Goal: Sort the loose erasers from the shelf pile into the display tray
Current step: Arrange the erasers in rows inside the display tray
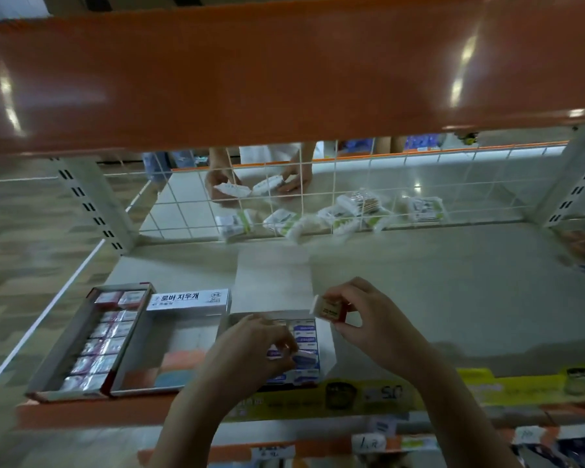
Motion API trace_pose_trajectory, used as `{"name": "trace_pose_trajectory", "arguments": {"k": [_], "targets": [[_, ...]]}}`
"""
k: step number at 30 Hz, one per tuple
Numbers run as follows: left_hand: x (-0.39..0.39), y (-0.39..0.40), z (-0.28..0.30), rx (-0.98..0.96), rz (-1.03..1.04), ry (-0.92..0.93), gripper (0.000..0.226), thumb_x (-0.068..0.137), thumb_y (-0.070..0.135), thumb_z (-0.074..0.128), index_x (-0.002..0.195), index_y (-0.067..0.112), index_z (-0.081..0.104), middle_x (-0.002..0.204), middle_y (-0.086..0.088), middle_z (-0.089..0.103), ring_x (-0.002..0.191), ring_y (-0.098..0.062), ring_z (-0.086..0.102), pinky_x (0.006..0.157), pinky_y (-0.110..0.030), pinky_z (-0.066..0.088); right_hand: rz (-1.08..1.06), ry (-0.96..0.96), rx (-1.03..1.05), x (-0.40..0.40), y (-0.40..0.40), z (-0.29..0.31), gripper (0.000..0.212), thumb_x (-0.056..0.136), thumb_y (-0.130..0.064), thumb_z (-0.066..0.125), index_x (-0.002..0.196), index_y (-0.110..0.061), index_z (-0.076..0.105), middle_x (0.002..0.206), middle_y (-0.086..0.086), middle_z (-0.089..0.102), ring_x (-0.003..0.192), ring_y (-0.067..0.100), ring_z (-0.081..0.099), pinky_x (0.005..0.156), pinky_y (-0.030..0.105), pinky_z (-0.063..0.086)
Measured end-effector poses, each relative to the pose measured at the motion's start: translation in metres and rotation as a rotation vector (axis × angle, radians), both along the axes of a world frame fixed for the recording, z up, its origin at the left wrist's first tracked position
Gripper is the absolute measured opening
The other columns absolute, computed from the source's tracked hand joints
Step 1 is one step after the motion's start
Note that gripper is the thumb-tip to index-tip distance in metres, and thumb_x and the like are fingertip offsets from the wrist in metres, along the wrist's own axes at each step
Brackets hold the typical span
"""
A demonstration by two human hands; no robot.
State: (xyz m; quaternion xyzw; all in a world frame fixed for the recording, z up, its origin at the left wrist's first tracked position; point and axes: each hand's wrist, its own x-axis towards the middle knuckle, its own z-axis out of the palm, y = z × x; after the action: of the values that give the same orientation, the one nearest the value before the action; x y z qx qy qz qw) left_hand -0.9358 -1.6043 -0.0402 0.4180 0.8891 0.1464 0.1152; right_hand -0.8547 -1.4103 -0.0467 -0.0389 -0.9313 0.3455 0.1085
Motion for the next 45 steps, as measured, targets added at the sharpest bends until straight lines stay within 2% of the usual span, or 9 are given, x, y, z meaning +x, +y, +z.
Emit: {"name": "trace_pose_trajectory", "arguments": {"k": [4, 11, 15, 20, 23, 26, 30, 40, 45], "targets": [[0.001, 0.007, 0.001, -0.054, -0.069, 0.003, 0.026, 0.087, 0.041, 0.059, 0.112, 0.036, 0.061, 0.119, 0.014, 0.056, 0.114, -0.005, 0.044, 0.092, -0.022, 0.04, -0.059, -0.005, 0.009, 0.001, -0.006, -0.004, 0.036, 0.082, -0.011, 0.067, 0.117, -0.017, 0.058, 0.11, -0.007, 0.05, 0.097, 0.009, 0.055, 0.089, 0.026, 0.049], [-0.003, 0.01, -0.006, -0.096, -0.154, -0.007, 0.029, 0.088, 0.042, 0.057, 0.116, 0.034, 0.059, 0.129, 0.011, 0.054, 0.12, -0.008, 0.044, 0.098, -0.026, 0.041, -0.145, -0.019, 0.009, 0.003, -0.012, -0.007, 0.039, 0.082, -0.009, 0.067, 0.119, -0.017, 0.058, 0.113, -0.004, 0.05, 0.101, 0.013, 0.055, 0.091, 0.026, 0.048], [-0.005, 0.006, -0.007, -0.085, -0.166, -0.06, 0.028, 0.089, 0.047, 0.053, 0.113, 0.034, 0.06, 0.124, 0.011, 0.057, 0.114, -0.006, 0.048, 0.095, -0.026, 0.043, -0.166, -0.017, 0.017, 0.005, -0.014, -0.009, 0.041, 0.081, -0.01, 0.068, 0.119, -0.017, 0.058, 0.111, -0.007, 0.048, 0.101, 0.012, 0.055, 0.091, 0.027, 0.049], [-0.011, 0.011, -0.004, -0.073, -0.206, -0.111, 0.017, 0.089, 0.036, 0.058, 0.103, 0.031, 0.065, 0.11, 0.012, 0.063, 0.089, -0.001, 0.051, 0.078, -0.017, 0.042, -0.183, -0.032, 0.009, 0.007, -0.017, -0.009, 0.04, 0.081, -0.01, 0.068, 0.119, -0.018, 0.057, 0.112, -0.005, 0.05, 0.101, 0.013, 0.055, 0.09, 0.028, 0.05], [-0.016, 0.016, -0.004, -0.113, -0.242, -0.165, 0.021, 0.088, 0.031, 0.061, 0.109, 0.03, 0.066, 0.11, 0.013, 0.066, 0.09, -0.001, 0.057, 0.078, -0.014, 0.042, -0.186, -0.029, 0.012, 0.008, -0.018, -0.009, 0.04, 0.081, -0.011, 0.068, 0.119, -0.019, 0.057, 0.111, -0.005, 0.05, 0.101, 0.012, 0.055, 0.09, 0.028, 0.05], [-0.018, 0.021, -0.002, -0.178, -0.289, -0.18, 0.023, 0.089, 0.031, 0.059, 0.11, 0.029, 0.067, 0.109, 0.01, 0.066, 0.094, -0.007, 0.06, 0.084, -0.021, 0.047, -0.182, -0.045, 0.026, 0.009, -0.019, -0.008, 0.041, 0.082, -0.012, 0.068, 0.121, -0.019, 0.056, 0.113, -0.005, 0.049, 0.102, 0.012, 0.054, 0.091, 0.025, 0.049], [-0.018, 0.023, -0.004, -0.186, -0.265, -0.202, 0.017, 0.087, 0.031, 0.062, 0.102, 0.028, 0.069, 0.101, 0.008, 0.067, 0.088, -0.012, 0.063, 0.082, -0.033, 0.052, -0.173, -0.05, 0.043, 0.01, -0.021, -0.006, 0.041, 0.083, -0.012, 0.066, 0.121, -0.02, 0.056, 0.113, -0.006, 0.049, 0.102, 0.01, 0.053, 0.091, 0.023, 0.047], [-0.009, 0.011, 0.002, -0.083, -0.239, -0.018, 0.021, 0.089, 0.036, 0.057, 0.109, 0.033, 0.065, 0.111, 0.013, 0.064, 0.09, -0.005, 0.056, 0.076, -0.023, 0.047, -0.105, -0.007, 0.069, -0.007, -0.036, 0.009, 0.037, 0.085, -0.011, 0.065, 0.119, -0.02, 0.057, 0.111, -0.007, 0.049, 0.1, 0.008, 0.053, 0.089, 0.021, 0.048], [-0.016, -0.031, 0.024, 0.063, -0.144, 0.096, 0.028, 0.093, 0.04, 0.05, 0.12, 0.038, 0.055, 0.118, 0.016, 0.056, 0.106, -0.003, 0.048, 0.083, -0.018, 0.038, -0.001, -0.002, 0.096, -0.034, -0.058, 0.023, 0.037, 0.085, -0.013, 0.064, 0.12, -0.021, 0.056, 0.105, -0.012, 0.046, 0.097, 0.003, 0.045, 0.087, 0.016, 0.04]]}}
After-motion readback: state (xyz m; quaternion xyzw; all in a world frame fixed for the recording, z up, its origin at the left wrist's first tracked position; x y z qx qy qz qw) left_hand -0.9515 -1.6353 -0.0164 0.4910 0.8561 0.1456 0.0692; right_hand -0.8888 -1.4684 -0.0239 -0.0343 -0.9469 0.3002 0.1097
